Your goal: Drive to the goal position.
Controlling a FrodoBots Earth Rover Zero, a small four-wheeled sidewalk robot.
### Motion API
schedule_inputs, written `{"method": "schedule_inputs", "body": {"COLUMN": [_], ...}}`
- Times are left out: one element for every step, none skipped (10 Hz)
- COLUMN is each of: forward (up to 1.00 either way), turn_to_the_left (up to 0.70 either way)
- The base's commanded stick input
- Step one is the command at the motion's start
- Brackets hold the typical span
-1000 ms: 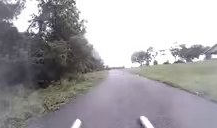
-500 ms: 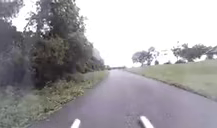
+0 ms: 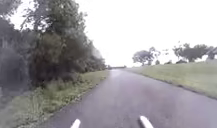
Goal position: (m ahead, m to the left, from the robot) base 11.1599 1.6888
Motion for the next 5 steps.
{"method": "schedule_inputs", "body": {"forward": [0.7, 0.7, 0.7, 0.7, 0.7], "turn_to_the_left": [0.0, 0.0, 0.0, 0.0, 0.0]}}
